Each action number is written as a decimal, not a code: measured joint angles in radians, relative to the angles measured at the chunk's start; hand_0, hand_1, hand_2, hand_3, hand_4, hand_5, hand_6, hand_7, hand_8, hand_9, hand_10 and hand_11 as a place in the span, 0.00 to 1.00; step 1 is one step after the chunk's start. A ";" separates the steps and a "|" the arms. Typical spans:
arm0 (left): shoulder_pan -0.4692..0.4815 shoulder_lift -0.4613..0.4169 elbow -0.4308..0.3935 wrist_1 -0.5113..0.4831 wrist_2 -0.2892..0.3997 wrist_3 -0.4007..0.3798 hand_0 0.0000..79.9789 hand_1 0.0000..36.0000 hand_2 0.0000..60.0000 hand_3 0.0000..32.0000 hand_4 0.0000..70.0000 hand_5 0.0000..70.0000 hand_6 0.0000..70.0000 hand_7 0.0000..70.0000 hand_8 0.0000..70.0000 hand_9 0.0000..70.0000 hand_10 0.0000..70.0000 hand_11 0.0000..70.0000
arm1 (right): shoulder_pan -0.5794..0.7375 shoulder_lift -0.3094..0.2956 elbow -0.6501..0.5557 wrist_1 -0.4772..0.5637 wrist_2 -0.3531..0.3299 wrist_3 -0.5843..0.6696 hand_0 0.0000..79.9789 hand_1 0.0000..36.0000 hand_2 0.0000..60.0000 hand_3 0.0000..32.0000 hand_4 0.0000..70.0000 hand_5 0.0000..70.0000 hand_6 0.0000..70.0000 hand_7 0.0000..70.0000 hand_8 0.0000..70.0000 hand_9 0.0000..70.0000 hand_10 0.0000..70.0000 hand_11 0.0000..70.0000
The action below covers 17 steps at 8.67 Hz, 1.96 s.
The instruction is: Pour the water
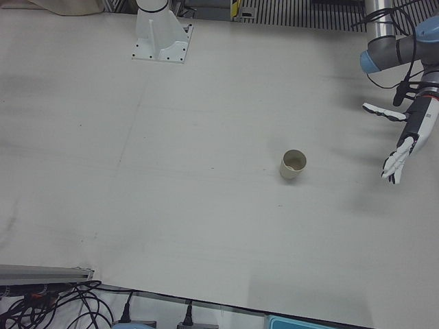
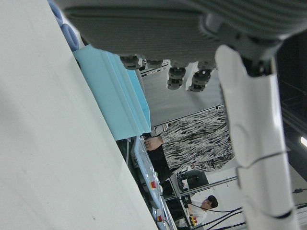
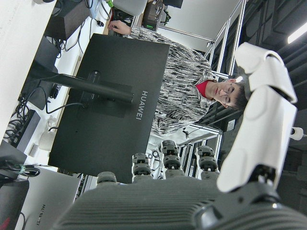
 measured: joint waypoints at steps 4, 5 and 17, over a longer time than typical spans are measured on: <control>0.132 -0.039 0.049 -0.006 -0.008 0.112 0.68 0.39 0.00 0.00 0.27 0.00 0.13 0.12 0.01 0.00 0.01 0.04 | -0.030 0.004 -0.004 0.000 0.006 -0.022 0.60 0.56 0.43 0.00 0.03 0.08 0.20 0.13 0.09 0.12 0.00 0.00; 0.167 -0.051 0.050 0.003 -0.029 0.123 0.73 0.48 0.00 0.00 0.27 0.00 0.14 0.12 0.01 0.00 0.01 0.05 | -0.035 0.004 -0.005 0.000 0.014 -0.023 0.60 0.56 0.43 0.00 0.03 0.09 0.20 0.14 0.09 0.12 0.00 0.00; 0.407 -0.174 0.044 0.097 -0.184 0.154 0.77 0.60 0.00 0.00 0.29 0.00 0.13 0.11 0.01 0.00 0.00 0.03 | -0.064 0.002 -0.012 0.001 0.031 -0.022 0.60 0.55 0.39 0.00 0.00 0.08 0.14 0.04 0.05 0.08 0.00 0.00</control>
